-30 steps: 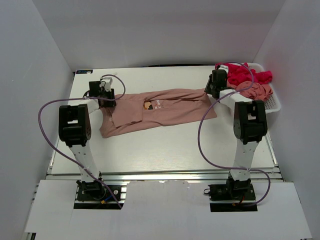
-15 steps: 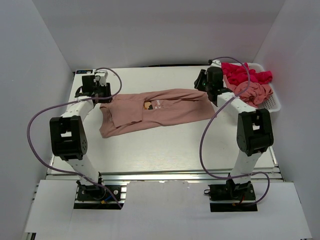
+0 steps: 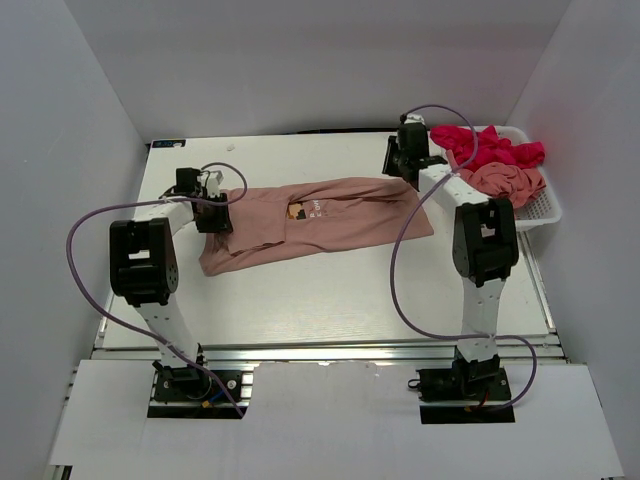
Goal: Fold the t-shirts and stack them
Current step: Rotate the tshirt 90 degrees
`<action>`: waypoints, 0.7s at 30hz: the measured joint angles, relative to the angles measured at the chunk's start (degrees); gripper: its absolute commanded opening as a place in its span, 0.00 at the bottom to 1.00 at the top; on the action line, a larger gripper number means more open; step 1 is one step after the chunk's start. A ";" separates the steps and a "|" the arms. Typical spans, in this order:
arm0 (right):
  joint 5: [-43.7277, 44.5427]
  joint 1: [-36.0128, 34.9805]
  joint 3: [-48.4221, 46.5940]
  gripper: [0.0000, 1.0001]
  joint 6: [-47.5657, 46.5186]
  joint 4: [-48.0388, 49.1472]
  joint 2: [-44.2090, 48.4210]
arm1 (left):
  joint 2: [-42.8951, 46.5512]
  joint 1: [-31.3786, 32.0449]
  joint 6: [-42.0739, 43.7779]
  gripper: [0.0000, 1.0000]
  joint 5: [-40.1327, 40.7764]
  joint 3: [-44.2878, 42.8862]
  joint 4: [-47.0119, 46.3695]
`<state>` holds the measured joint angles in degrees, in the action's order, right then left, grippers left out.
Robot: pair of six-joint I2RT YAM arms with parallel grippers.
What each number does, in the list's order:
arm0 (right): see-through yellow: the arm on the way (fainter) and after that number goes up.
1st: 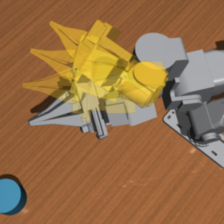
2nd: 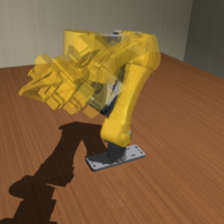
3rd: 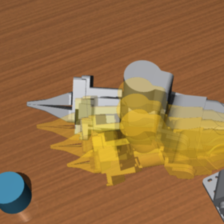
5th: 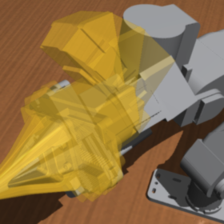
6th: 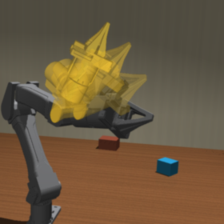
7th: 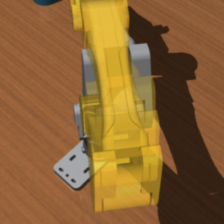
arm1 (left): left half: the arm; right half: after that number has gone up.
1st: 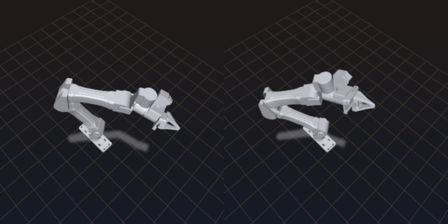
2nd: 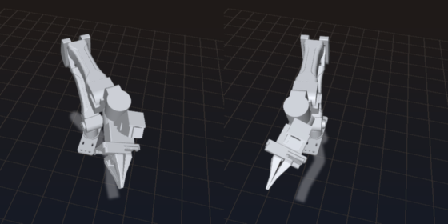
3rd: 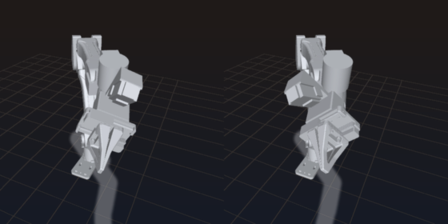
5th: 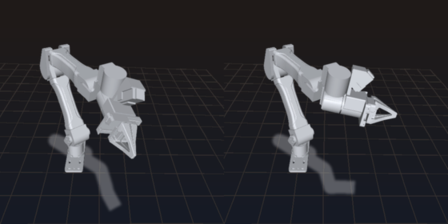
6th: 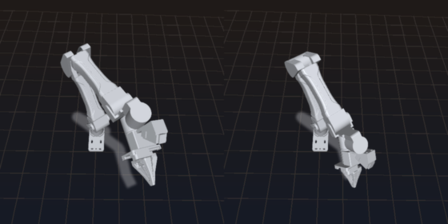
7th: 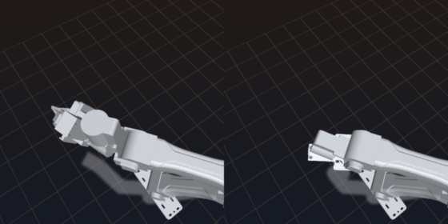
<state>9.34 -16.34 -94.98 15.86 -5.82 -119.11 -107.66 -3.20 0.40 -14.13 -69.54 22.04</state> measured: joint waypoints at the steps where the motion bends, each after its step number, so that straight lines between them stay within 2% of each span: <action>1: 0.28 0.07 -0.61 0.37 0.02 -0.96 -0.87 | -0.48 0.00 -0.09 0.51 -0.17 -0.24 0.72; 6: -0.24 0.59 -0.44 0.39 1.51 -4.96 -3.80 | -0.79 0.00 -0.42 0.51 0.26 -0.31 1.84; 11: -0.63 0.81 6.16 0.39 5.38 -4.11 -2.69 | -0.96 0.00 -0.87 0.51 1.88 -0.35 0.98; 17: 1.51 0.24 21.75 0.38 12.37 0.85 5.95 | -5.07 0.00 -1.33 0.51 2.38 -5.01 -0.28; 21: 4.28 -1.27 24.39 0.38 14.21 1.49 9.62 | -8.31 0.00 -1.36 0.51 2.40 -9.29 -0.96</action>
<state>13.63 -17.61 -70.59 30.06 -4.34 -109.49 -115.96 -3.20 -0.95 -11.73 -78.83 21.08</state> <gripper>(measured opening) 0.384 0.510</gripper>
